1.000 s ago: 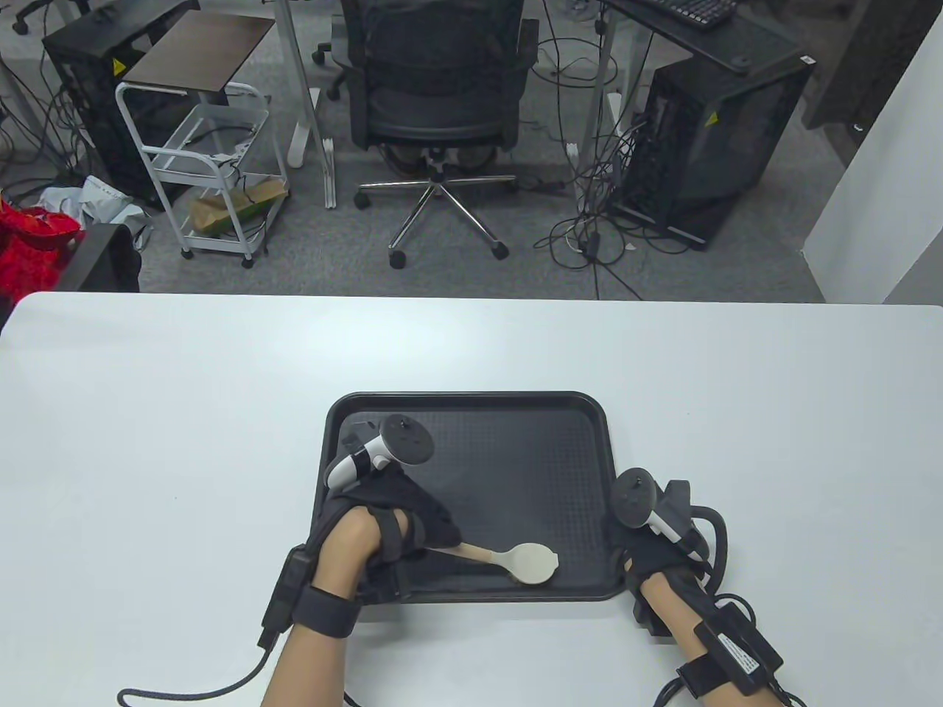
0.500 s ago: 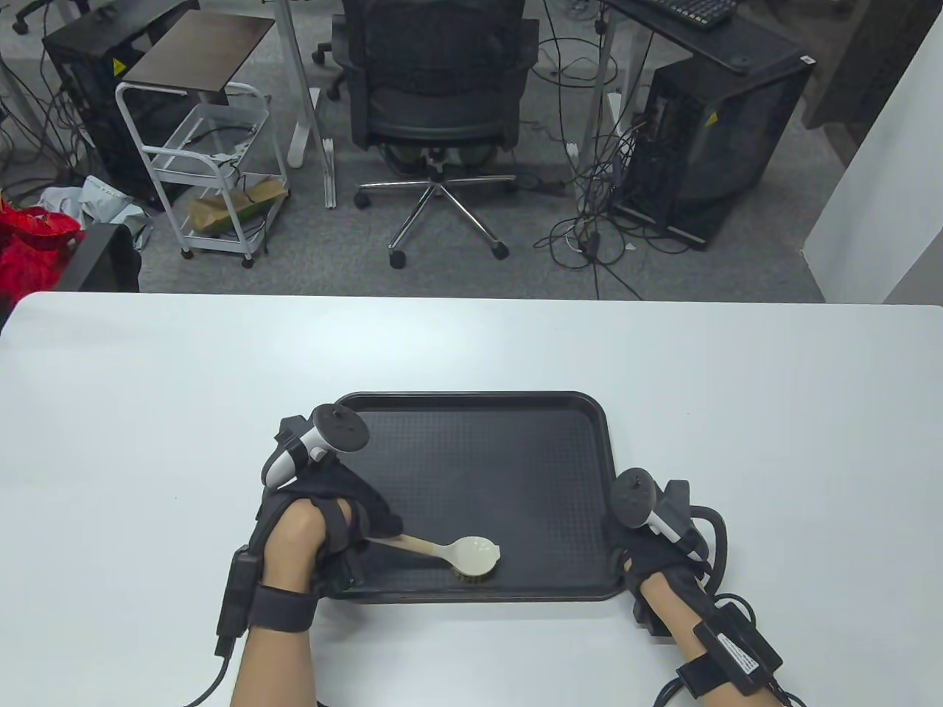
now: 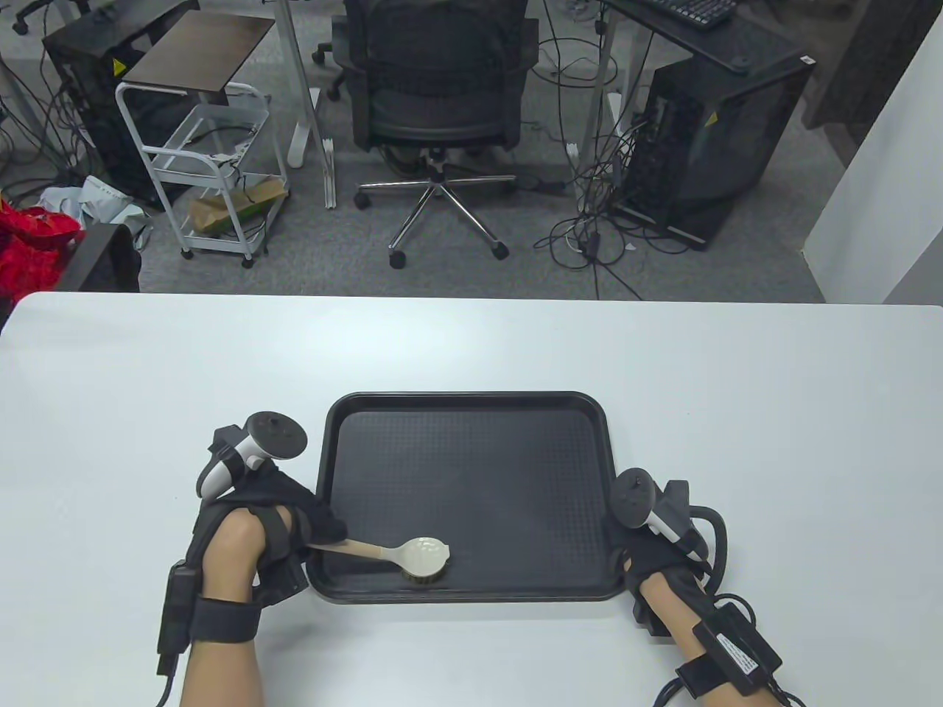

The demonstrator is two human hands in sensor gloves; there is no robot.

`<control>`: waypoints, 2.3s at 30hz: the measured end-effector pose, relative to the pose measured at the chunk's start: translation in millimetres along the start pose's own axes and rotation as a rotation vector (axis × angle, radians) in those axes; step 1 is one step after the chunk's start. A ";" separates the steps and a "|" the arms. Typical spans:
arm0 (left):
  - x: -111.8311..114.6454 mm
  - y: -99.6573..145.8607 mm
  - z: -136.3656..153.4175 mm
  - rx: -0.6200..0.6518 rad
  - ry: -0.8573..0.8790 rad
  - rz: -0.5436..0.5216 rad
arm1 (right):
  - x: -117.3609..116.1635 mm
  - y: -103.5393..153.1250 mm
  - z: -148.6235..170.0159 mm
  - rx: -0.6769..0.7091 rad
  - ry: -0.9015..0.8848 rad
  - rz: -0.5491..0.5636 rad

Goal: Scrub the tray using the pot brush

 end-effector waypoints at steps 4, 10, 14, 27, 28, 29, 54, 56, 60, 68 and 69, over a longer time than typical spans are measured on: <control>-4.8 6.0 18.0 -0.017 0.023 -0.020 | 0.1 0.0 0.0 0.000 0.000 0.000; -13.3 21.5 54.9 -0.086 0.084 -0.073 | 0.0 0.1 0.0 0.001 0.000 0.000; -13.7 27.4 77.9 -0.098 0.129 -0.083 | 0.1 0.2 0.0 0.002 0.000 0.000; -22.7 36.0 99.5 -0.036 0.213 -0.148 | 0.3 0.7 -0.5 -0.001 0.008 0.005; -23.8 36.0 97.9 -0.012 0.213 -0.162 | 0.3 0.7 -0.4 0.000 0.008 0.005; -26.1 36.4 94.7 0.024 0.225 -0.174 | 0.3 0.7 -0.4 0.000 0.007 0.005; -40.9 36.7 67.3 0.175 0.575 -0.637 | 20.1 -95.9 -24.7 -0.128 0.083 0.082; -39.6 37.7 62.7 0.174 0.566 -0.643 | 23.0 -108.6 -26.1 -0.143 0.083 0.091; -36.4 38.5 47.1 0.189 0.516 -0.622 | 28.2 -128.7 -28.0 -0.158 0.097 0.095; -13.9 33.1 12.7 0.230 0.301 -0.606 | 36.1 -156.9 -31.6 -0.184 0.134 0.090; -7.8 30.0 9.1 0.243 0.275 -0.596 | 36.6 -159.1 -32.2 -0.187 0.137 0.094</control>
Point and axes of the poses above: the tracker on the back of each hand, its own z axis roughly to the little-finger side, its own y axis roughly from the fingertips to the wrist, x = y × z, the point moved 2 cm from there along -y, roughly from the wrist to the fingertips, and after that the axes turned 8 degrees about -y, right-handed, at the moved point
